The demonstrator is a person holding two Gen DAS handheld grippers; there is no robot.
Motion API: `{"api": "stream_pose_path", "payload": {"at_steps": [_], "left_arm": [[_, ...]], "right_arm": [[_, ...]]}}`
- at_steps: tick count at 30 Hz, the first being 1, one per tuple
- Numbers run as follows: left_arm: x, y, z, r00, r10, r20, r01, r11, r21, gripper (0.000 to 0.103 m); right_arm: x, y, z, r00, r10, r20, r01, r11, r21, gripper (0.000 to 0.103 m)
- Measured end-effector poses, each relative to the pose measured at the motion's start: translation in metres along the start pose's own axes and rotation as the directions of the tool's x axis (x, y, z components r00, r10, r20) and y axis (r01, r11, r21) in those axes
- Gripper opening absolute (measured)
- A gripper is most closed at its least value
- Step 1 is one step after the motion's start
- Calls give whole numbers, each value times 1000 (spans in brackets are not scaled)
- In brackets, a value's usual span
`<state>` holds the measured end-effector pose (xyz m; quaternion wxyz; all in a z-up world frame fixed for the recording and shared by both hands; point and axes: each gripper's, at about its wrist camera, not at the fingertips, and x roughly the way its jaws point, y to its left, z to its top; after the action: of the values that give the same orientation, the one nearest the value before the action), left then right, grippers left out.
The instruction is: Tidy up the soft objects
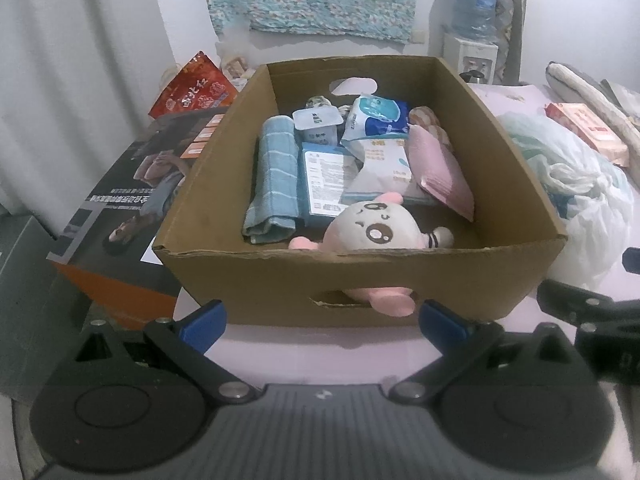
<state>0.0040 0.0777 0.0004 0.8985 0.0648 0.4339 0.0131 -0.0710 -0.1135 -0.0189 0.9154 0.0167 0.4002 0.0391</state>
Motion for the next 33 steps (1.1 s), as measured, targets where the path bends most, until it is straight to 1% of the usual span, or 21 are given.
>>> {"api": "stream_pose_path", "payload": {"at_steps": [33], "left_arm": [[-2,0,2,1000,3,5,-2,1000,-5,103]], "right_arm": [[-1,0,1,1000,-1,1,1,1000,-5,102]]}}
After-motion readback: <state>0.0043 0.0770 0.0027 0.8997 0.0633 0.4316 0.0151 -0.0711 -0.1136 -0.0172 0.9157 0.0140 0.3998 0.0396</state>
